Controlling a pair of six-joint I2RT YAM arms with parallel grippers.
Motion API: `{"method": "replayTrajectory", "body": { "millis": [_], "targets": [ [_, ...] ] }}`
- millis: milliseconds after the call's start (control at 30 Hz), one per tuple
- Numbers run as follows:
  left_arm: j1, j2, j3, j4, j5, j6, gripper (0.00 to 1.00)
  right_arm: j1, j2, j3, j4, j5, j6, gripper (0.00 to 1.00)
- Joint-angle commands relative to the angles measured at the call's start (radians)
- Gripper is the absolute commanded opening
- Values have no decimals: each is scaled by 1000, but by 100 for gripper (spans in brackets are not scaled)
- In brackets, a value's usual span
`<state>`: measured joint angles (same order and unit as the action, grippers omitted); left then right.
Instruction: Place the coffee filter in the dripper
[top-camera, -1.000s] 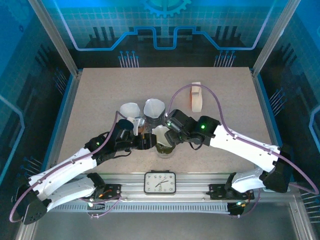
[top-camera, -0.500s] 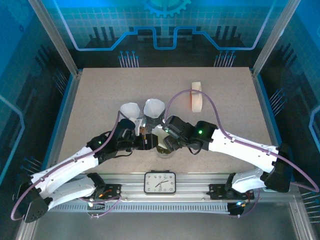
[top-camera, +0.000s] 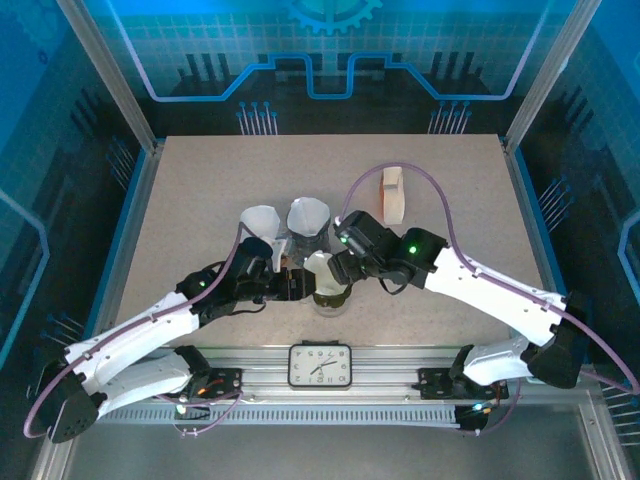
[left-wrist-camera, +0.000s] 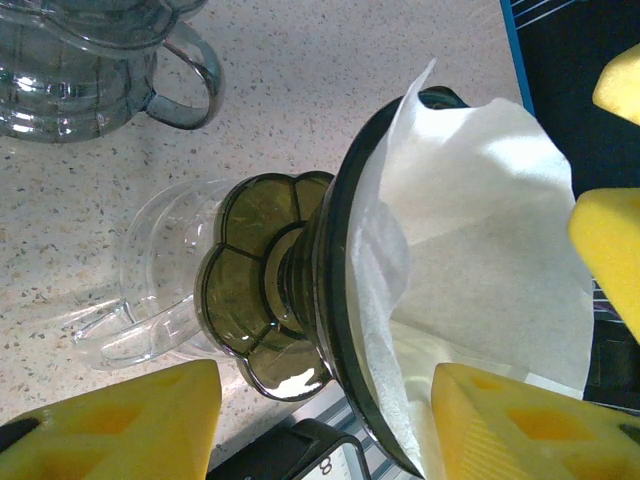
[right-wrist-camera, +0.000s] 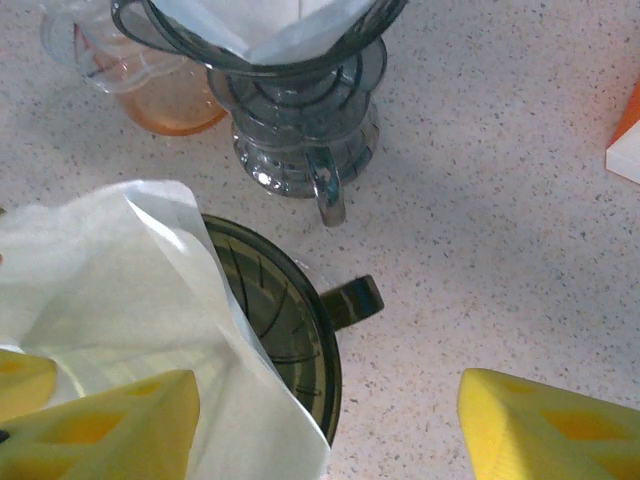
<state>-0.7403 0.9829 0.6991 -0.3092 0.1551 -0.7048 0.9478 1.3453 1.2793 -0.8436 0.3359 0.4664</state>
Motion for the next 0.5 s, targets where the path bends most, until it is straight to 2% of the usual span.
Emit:
{"method": "replayTrajectory", "body": {
  "millis": [0,133,367,467],
  "targets": [
    [8,-6,28,-20,6,13,59,-19,18,12,-12,-20,18,69],
    [9,0,26,-21,2,15,60,-28,-18,-32,16,-15,25,63],
    [8,12,26,-15,3,16,60,-23,-32,-51,45,-42,2,34],
    [8,14,24,-13,2,16,60,-17,-25,-57,54,-56,-1,25]
  ]
}}
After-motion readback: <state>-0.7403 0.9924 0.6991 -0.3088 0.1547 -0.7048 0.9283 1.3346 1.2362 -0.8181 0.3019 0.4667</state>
